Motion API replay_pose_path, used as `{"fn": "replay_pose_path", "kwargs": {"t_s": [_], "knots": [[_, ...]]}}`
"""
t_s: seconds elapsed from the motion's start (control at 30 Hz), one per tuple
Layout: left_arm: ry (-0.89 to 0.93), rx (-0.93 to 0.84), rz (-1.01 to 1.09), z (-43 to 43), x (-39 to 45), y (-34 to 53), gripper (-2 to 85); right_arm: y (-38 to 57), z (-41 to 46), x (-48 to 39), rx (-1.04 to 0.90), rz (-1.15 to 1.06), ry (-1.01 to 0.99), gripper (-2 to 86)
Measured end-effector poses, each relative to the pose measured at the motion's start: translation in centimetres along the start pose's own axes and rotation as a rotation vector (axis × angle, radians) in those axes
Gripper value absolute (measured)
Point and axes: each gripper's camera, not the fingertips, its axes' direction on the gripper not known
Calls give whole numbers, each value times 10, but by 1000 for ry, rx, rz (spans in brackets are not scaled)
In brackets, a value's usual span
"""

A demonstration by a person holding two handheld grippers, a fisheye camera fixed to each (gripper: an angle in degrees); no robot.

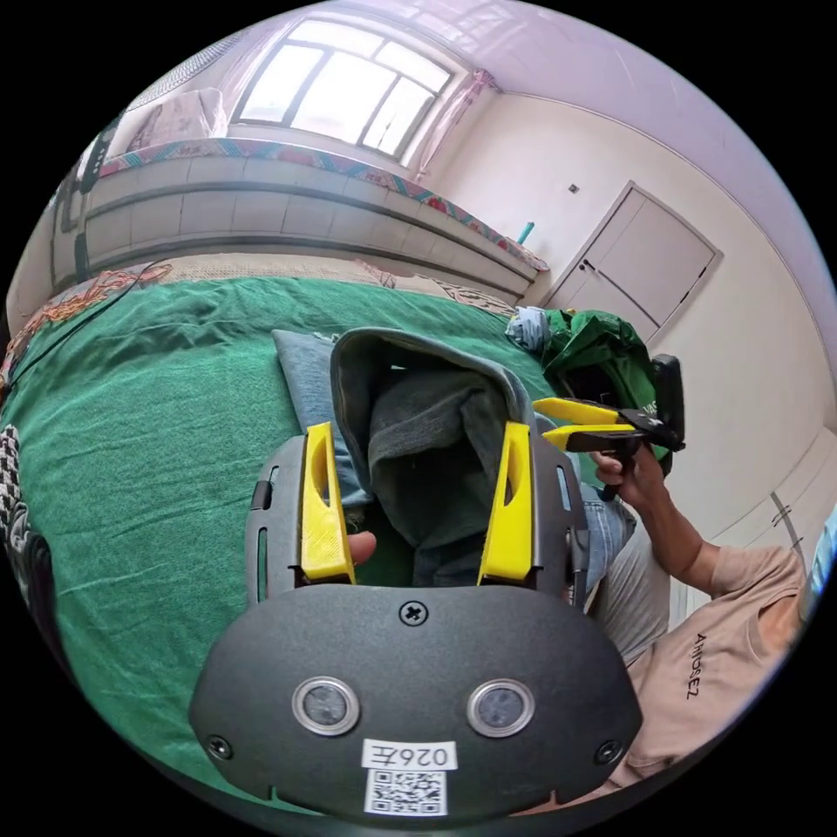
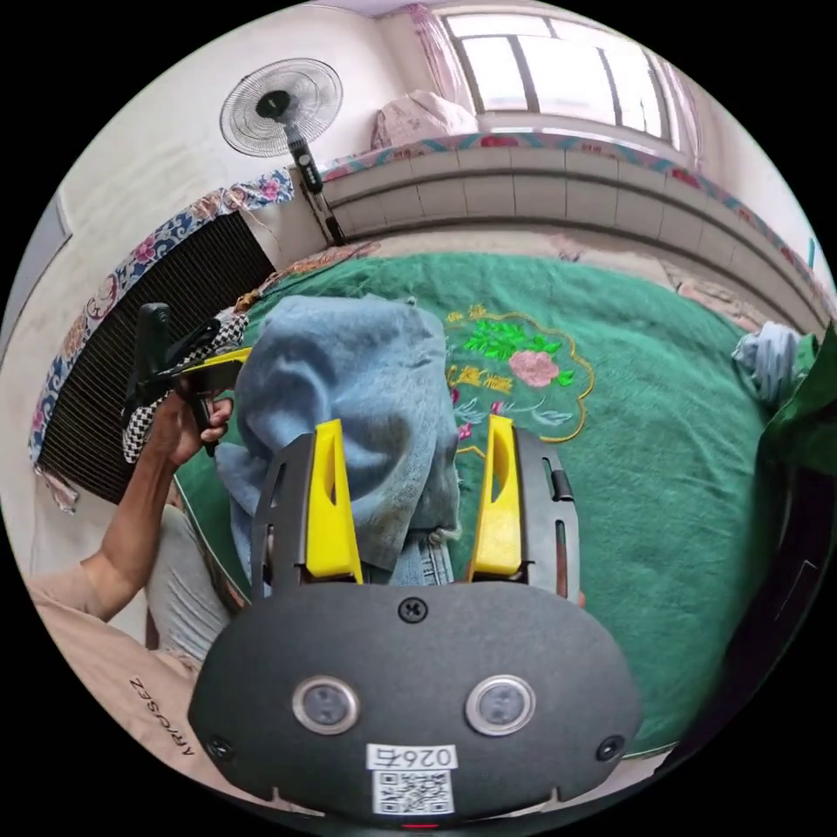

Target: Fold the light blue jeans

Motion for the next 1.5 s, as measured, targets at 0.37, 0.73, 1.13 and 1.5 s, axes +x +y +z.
{"fn": "replay_pose_path", "kwargs": {"t_s": [0.37, 0.73, 1.13, 1.5], "knots": [[91, 176, 111, -8, 31, 1, 16, 8, -24, 15, 58, -127, -259, 28], [-61, 748, 590, -210, 227, -112, 41, -35, -279, -60, 807, -366, -45, -5], [-125, 197, 225, -39, 121, -4, 65, 128, -114, -8, 135, -313, -59, -11], [-70, 199, 240, 36, 122, -106, 163, 278, -172, 75, 95, -13, 100, 25]]}}
